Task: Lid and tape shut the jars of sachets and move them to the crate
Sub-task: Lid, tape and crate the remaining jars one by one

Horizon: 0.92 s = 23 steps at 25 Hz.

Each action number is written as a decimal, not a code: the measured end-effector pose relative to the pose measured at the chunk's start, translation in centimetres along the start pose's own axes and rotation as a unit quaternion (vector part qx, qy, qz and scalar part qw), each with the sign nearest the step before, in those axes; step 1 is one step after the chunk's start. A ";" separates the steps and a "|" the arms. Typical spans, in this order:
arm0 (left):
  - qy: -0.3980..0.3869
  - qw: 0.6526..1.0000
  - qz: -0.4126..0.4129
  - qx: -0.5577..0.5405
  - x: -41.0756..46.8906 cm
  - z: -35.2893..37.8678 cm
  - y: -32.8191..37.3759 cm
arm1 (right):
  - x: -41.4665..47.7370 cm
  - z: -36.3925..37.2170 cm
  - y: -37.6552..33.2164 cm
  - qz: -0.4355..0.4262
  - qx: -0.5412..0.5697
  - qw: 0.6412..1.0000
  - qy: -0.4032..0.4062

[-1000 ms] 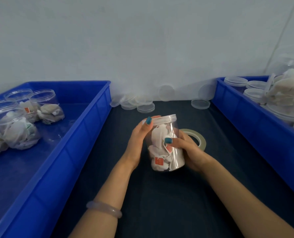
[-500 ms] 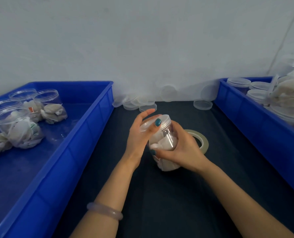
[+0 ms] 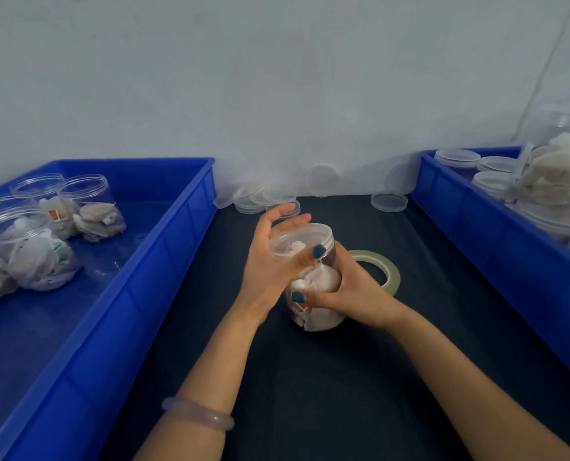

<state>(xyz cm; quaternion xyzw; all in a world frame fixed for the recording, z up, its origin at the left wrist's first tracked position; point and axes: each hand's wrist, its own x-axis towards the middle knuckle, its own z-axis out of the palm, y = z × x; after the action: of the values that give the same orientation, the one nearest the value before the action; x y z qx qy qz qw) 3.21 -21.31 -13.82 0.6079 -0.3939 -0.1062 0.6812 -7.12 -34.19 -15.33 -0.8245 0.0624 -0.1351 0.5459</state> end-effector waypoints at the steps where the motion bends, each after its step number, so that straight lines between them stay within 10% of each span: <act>1: 0.002 1.000 0.004 0.010 0.0 0.0 0.1 | 0.0 -0.4 -0.1 0.002 -0.050 0.999 0.004; 8: 0.089 0.989 0.059 0.106 -0.2 1.5 -0.4 | -0.5 -6.5 0.7 0.139 -0.401 0.904 -0.043; 16: 0.130 0.951 0.160 0.231 -0.9 2.7 -0.6 | -0.3 -7.2 1.5 0.131 -0.462 0.876 -0.055; 23: 0.071 0.944 0.159 0.279 -1.1 3.2 -0.9 | -0.9 -7.3 0.8 0.077 -0.099 0.984 0.130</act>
<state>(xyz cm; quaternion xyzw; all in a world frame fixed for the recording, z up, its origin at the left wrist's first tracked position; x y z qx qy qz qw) 0.68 -23.21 -15.29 0.7091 -0.4501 0.1609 0.5183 -10.04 -40.71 -13.57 -0.8424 0.2093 -0.1914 0.4581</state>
